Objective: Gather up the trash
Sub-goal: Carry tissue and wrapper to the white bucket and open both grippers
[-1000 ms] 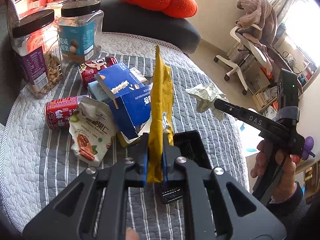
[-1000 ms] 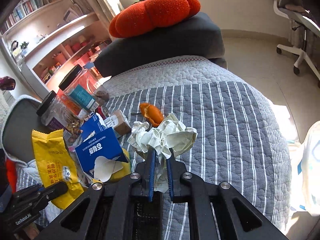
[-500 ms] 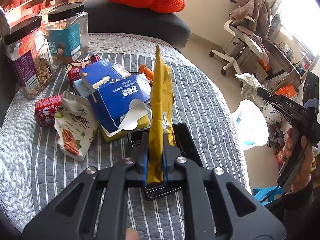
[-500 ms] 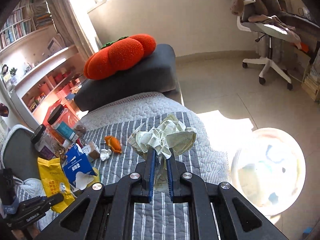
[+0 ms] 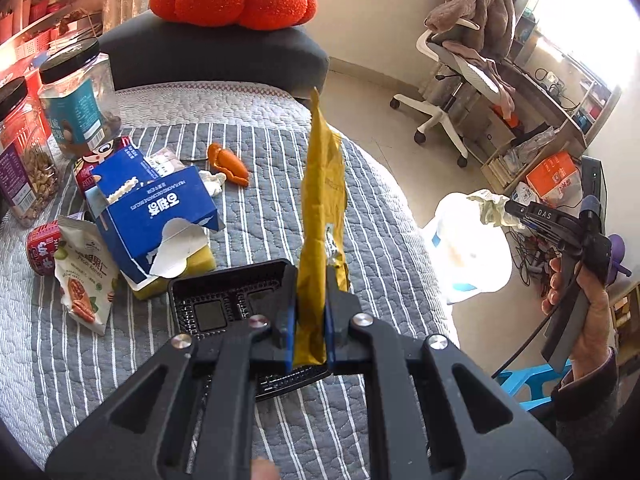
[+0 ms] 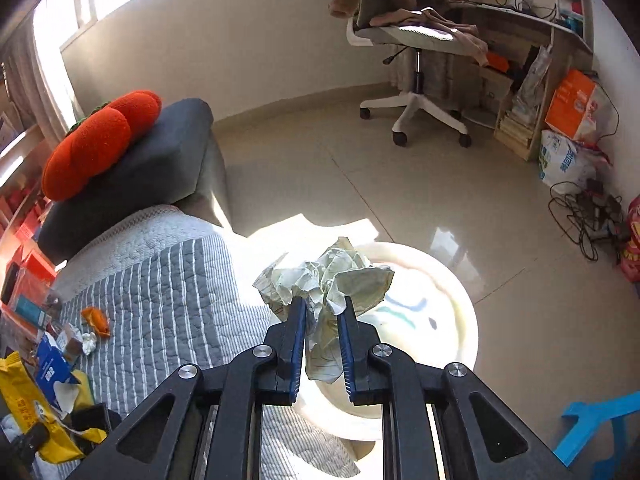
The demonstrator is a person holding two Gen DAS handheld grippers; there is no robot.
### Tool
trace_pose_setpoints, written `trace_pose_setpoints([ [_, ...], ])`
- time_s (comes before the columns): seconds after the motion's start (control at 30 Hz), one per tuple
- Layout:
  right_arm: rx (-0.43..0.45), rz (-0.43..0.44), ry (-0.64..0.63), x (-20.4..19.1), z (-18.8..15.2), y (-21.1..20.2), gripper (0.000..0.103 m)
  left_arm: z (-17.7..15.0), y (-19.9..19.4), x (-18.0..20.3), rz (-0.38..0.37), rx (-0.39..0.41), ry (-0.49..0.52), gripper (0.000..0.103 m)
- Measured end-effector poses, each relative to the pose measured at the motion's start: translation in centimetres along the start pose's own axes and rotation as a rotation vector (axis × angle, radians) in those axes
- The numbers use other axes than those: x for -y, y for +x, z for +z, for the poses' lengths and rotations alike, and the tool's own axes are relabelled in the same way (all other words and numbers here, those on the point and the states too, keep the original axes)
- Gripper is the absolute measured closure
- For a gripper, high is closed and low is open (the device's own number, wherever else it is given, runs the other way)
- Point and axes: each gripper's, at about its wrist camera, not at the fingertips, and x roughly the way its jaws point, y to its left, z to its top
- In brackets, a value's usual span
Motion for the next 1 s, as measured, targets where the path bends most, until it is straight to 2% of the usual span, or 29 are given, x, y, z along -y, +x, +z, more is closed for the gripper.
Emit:
trace_pose_setpoints([
  [0.03, 0.002, -0.002, 0.012, 0.6, 0.1, -0.2, 0.074, 0.3, 0.2, 0.7, -0.007, -0.001, 0.012, 0.091],
  [0.1, 0.018, -0.011, 0.027, 1.4, 0.4, -0.7, 0.05, 1.0, 0.6, 2.3, -0.023, -0.002, 0.034, 0.091],
  [0.13, 0.035, -0.013, 0.035, 1.9, 0.3, -1.4, 0.031, 1.3, 0.9, 3.0, -0.032, -0.001, 0.044, 0.091],
  [0.17, 0.055, -0.015, 0.046, 2.4, 0.5, -1.9, 0.025, 1.7, 1.1, 3.8, -0.039, 0.0, 0.052, 0.091],
  [0.33, 0.14, -0.046, 0.112, 5.1, 1.6, -4.5, 0.022, 3.5, 2.6, 8.0, -0.094, -0.002, 0.087, 0.091],
  [0.5, 0.195, -0.109, 0.19, 8.4, 2.6, -5.9, 0.011, 4.9, 4.3, 12.6, -0.134, -0.006, 0.137, 0.091],
  [0.57, 0.203, -0.133, 0.216, 9.7, 2.8, -6.3, 0.0, 5.3, 5.1, 14.4, -0.146, -0.013, 0.156, 0.091],
  [0.77, 0.232, -0.206, 0.285, 13.8, 3.0, -7.6, 0.0, 5.9, 7.6, 18.7, -0.162, -0.044, 0.206, 0.091],
  [1.0, 0.224, -0.219, 0.401, 18.4, 2.7, -8.5, 0.0, 5.8, 10.5, 22.5, -0.158, -0.099, 0.243, 0.091],
])
